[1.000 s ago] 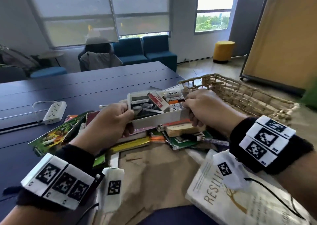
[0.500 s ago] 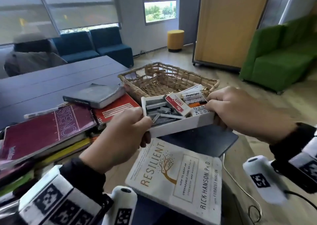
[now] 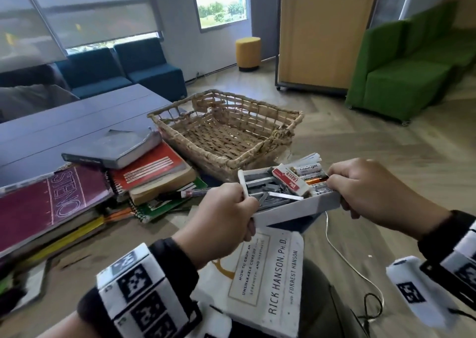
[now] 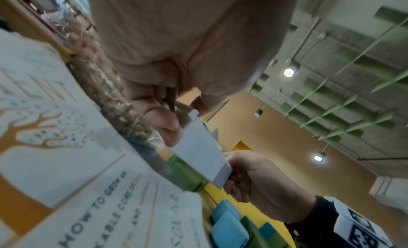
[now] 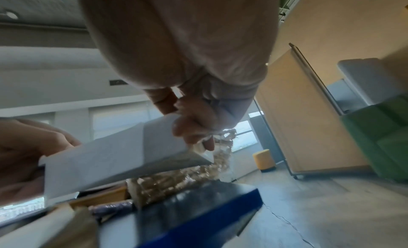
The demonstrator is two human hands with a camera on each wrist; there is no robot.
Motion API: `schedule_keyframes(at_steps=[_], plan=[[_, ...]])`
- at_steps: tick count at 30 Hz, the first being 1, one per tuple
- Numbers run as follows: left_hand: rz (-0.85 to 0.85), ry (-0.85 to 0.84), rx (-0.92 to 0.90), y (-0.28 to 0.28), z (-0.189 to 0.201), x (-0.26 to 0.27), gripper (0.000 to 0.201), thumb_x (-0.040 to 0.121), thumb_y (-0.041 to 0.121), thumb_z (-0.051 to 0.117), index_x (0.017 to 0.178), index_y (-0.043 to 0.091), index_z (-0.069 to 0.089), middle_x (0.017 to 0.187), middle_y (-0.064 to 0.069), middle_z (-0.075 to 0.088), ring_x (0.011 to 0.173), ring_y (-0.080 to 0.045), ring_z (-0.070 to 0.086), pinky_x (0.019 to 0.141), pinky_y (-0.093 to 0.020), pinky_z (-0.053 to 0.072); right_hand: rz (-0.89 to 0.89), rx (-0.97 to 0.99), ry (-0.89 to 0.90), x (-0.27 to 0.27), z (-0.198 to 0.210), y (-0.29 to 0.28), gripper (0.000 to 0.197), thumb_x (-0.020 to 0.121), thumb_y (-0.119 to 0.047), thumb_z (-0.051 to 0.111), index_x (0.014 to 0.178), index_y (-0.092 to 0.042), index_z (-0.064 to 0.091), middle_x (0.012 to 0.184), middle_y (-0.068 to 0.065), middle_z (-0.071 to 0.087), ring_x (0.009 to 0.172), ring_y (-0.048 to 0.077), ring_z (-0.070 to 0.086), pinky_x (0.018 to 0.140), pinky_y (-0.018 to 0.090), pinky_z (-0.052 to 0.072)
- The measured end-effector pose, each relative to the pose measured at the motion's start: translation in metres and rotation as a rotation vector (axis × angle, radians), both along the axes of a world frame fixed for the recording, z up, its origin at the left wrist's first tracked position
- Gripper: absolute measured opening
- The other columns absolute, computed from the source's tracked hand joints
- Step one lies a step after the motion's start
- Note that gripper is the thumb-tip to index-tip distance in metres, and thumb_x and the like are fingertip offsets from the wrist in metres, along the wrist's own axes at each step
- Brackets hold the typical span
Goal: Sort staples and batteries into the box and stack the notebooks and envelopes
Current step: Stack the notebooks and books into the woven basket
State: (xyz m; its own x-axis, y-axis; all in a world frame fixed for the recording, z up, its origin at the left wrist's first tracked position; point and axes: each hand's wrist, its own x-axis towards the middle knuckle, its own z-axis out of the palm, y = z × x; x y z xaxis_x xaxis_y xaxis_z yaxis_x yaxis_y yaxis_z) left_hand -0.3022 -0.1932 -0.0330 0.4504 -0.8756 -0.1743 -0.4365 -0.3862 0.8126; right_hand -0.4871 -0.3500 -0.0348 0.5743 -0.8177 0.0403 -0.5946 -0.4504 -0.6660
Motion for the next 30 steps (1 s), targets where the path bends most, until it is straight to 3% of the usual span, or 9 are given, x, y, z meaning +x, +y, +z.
schedule_keyframes(at_steps=[5,10,14,18,21,24,27,30], plan=[[0.000,0.038,0.131,-0.023,-0.014,0.000,0.029,0.101,0.016,0.054,0.076,0.006,0.065,0.073,-0.015,0.075,0.053,-0.016,0.063,0.054,-0.025,0.049,0.005,0.035,0.039,0.002,-0.026,-0.016,0.027,0.091,-0.014,0.053,0.068,-0.002,0.058,0.059,0.013,0.061,0.049,0.032,0.061,0.049,0.047,0.053],[-0.065,0.065,0.193,-0.029,-0.013,0.013,0.025,0.102,0.014,0.057,0.082,0.002,0.066,0.067,-0.009,0.072,0.050,-0.014,0.060,0.045,-0.021,0.044,0.047,0.050,0.081,0.006,-0.046,-0.024,0.020,0.094,-0.018,0.054,0.078,-0.008,0.061,0.065,0.010,0.064,0.056,0.028,0.062,0.059,0.049,0.055],[-0.092,0.134,0.216,-0.027,-0.010,0.022,0.024,0.103,0.020,0.059,0.091,0.001,0.066,0.074,-0.010,0.075,0.059,-0.017,0.066,0.048,-0.023,0.047,0.068,0.050,0.067,0.009,-0.050,-0.027,0.018,0.094,-0.016,0.054,0.078,-0.010,0.060,0.064,0.009,0.065,0.052,0.024,0.062,0.055,0.044,0.054],[-0.110,0.164,0.273,-0.025,-0.015,0.024,0.021,0.103,0.019,0.059,0.093,0.002,0.065,0.081,-0.012,0.077,0.059,-0.016,0.065,0.048,-0.022,0.047,0.080,0.053,0.060,0.008,-0.053,-0.029,0.019,0.097,-0.018,0.054,0.080,-0.017,0.063,0.066,0.004,0.065,0.062,0.023,0.062,0.066,0.045,0.053],[-0.169,0.119,0.320,-0.024,-0.013,0.028,0.026,0.104,0.025,0.057,0.090,0.004,0.064,0.076,-0.010,0.075,0.052,-0.015,0.061,0.044,-0.021,0.044,0.092,0.067,0.054,0.007,-0.055,-0.032,0.018,0.098,-0.021,0.054,0.085,-0.019,0.066,0.069,0.000,0.065,0.066,0.019,0.059,0.069,0.041,0.052],[-0.228,0.015,0.369,-0.019,-0.003,0.035,0.032,0.105,0.029,0.055,0.096,0.001,0.067,0.073,-0.008,0.075,0.050,-0.015,0.060,0.045,-0.021,0.045,0.126,0.079,0.097,0.006,-0.051,-0.035,0.017,0.101,-0.025,0.055,0.091,-0.022,0.069,0.075,-0.002,0.066,0.069,0.016,0.059,0.072,0.037,0.050],[-0.232,-0.100,0.287,-0.007,0.009,0.047,0.029,0.104,0.030,0.056,0.090,0.011,0.073,0.070,-0.004,0.074,0.050,-0.011,0.060,0.046,-0.019,0.044,0.081,0.054,0.081,0.010,-0.031,-0.045,0.012,0.100,-0.033,0.058,0.097,-0.028,0.068,0.083,-0.005,0.068,0.075,0.018,0.062,0.069,0.032,0.046],[-0.153,-0.279,0.004,0.003,0.016,0.064,0.018,0.098,0.027,0.065,0.084,0.017,0.072,0.066,0.003,0.069,0.050,-0.003,0.056,0.047,-0.014,0.042,-0.001,-0.009,-0.025,0.025,-0.004,-0.060,0.016,0.099,-0.039,0.060,0.114,-0.033,0.060,0.094,-0.001,0.067,0.082,0.020,0.063,0.067,0.031,0.042]])
